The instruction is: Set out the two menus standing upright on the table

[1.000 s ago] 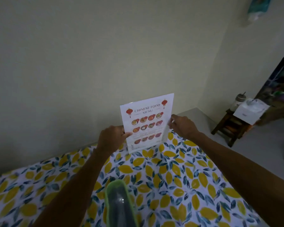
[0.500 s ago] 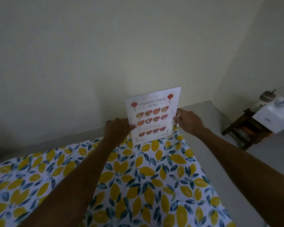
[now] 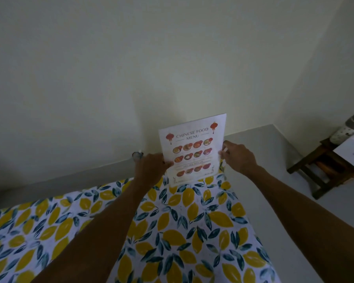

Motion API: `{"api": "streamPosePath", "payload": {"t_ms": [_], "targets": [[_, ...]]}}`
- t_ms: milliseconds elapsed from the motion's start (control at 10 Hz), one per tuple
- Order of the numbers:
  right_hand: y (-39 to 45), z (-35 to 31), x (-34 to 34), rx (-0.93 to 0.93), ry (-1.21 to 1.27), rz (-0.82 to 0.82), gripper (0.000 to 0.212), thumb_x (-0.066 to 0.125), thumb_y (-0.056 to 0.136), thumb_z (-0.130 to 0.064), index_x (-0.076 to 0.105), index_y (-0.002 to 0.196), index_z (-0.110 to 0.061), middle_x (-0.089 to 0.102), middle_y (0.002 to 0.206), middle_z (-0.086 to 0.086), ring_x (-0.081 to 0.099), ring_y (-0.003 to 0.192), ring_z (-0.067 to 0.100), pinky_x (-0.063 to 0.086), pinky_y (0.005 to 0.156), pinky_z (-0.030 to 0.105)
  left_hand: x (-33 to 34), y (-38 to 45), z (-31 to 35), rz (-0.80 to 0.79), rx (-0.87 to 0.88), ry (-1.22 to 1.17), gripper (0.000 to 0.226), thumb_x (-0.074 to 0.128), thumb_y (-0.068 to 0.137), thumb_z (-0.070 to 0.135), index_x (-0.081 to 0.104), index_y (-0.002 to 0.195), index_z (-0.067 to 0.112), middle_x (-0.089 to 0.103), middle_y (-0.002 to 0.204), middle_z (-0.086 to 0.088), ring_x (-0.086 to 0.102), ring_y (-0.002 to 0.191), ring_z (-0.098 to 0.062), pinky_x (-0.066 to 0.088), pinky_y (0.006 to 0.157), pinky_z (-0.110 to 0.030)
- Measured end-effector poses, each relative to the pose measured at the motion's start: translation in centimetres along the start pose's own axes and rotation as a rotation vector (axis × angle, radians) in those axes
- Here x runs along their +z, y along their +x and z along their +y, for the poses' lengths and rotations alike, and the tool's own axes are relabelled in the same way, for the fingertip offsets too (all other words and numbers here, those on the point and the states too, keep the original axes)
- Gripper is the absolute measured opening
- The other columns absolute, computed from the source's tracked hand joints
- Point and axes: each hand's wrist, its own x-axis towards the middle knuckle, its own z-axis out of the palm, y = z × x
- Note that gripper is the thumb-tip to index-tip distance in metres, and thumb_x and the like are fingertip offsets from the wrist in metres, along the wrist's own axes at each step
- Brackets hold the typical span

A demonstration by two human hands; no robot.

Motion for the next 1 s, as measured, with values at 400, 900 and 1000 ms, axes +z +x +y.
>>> {"api": "streamPosePath", "payload": {"t_ms": [400, 900, 1000], "targets": [[1.2, 0.7, 2.4, 0.016, 0.063, 0.034, 0.019, 0.045, 0.098, -0.032, 0.054, 0.104, -0.017, 0.072, 0.094, 0.013, 0.058, 0.068, 0.027, 0.043, 0.062, 0.031, 1.7, 0.9, -0.3, 0.031, -0.018, -0.032, 0.038, 0.053, 0.093, 0.048, 0.058, 0.112, 0.015, 0.057, 0.089, 0.0, 0.054, 0.069, -0.014, 0.047, 0.059, -0.027], [0.5, -0.6, 1.2, 0.146, 0.232, -0.21, 0.051, 0.054, 0.094, -0.034, 0.043, 0.138, -0.011, 0.063, 0.127, 0.018, 0.062, 0.107, 0.032, 0.048, 0.089, 0.039, 0.9, -0.6, -0.2, -0.037, 0.001, -0.058, 0.067, 0.063, 0.087, 0.047, 0.036, 0.137, 0.01, 0.055, 0.13, -0.013, 0.06, 0.11, -0.031, 0.051, 0.085, -0.045], [0.1, -0.6, 0.9, 0.117, 0.163, -0.156, 0.059, 0.057, 0.094, -0.037, 0.039, 0.142, -0.007, 0.059, 0.13, 0.021, 0.059, 0.116, 0.036, 0.048, 0.097, 0.045, 0.8, -0.3, -0.2, -0.028, -0.018, 0.024, 0.072, 0.061, 0.087, 0.052, 0.033, 0.138, 0.01, 0.055, 0.13, -0.014, 0.061, 0.108, -0.032, 0.052, 0.085, -0.047]]}}
